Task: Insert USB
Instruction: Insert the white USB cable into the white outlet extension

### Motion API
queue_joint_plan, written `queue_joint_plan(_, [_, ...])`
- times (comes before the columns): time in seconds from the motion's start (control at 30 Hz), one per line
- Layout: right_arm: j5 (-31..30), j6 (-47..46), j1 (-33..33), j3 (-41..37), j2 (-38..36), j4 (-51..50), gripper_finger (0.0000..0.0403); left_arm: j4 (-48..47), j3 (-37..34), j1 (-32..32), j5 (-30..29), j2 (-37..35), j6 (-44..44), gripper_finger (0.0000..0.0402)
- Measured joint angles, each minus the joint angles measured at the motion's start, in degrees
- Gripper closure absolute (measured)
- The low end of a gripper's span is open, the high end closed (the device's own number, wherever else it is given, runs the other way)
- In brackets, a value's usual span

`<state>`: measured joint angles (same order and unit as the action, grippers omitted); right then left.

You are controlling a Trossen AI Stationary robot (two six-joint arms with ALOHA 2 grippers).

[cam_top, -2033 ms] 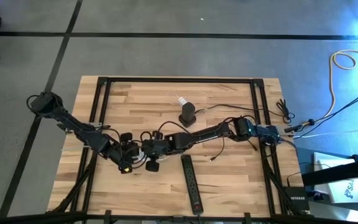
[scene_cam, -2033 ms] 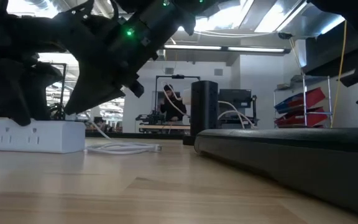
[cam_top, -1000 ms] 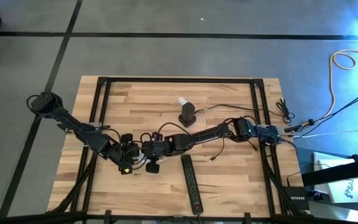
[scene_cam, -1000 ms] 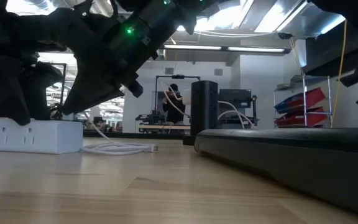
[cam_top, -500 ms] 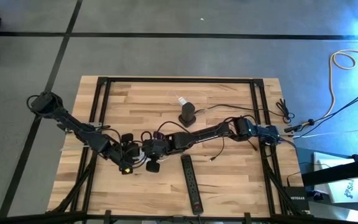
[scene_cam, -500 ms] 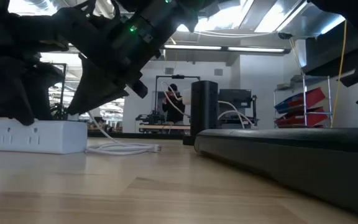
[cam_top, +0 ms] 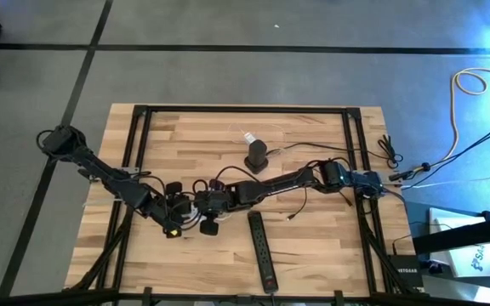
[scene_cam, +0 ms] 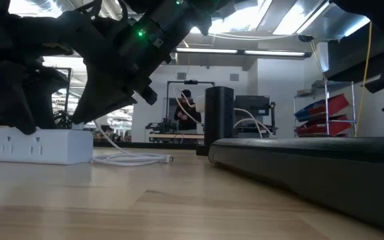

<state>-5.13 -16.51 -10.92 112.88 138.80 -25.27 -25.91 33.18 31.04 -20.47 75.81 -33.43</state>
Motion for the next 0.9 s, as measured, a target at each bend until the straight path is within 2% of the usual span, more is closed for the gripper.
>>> queue_joint_plan(0.13, [-0.92,1.63,-0.33,-0.34,0.02,4.3,0.0403,-0.71,-0.01,0.06,0.15,-0.03,0.02,0.0231])
queue_joint_plan(0.33, [-0.7,0.04,0.07,-0.01,-0.07,-0.05,0.0403,-0.04,-0.01,-0.01,-0.12,0.0,0.02,0.0231])
queue_joint_plan(0.5, [-1.73,0.46,-0.04,-0.17,-0.09,1.56,0.0403,-0.16,-0.03,-0.01,-0.1,0.0,-0.11,0.0231])
queue_joint_plan(0.7, [0.35,0.02,0.18,0.01,-0.14,-1.05,0.0403,-0.01,-0.01,0.01,0.13,0.0,-0.11,0.0231])
queue_joint_plan(0.9, [0.84,0.67,0.05,-0.26,-0.09,2.45,0.0403,-0.63,-0.01,0.08,0.48,-0.04,0.33,0.0231])
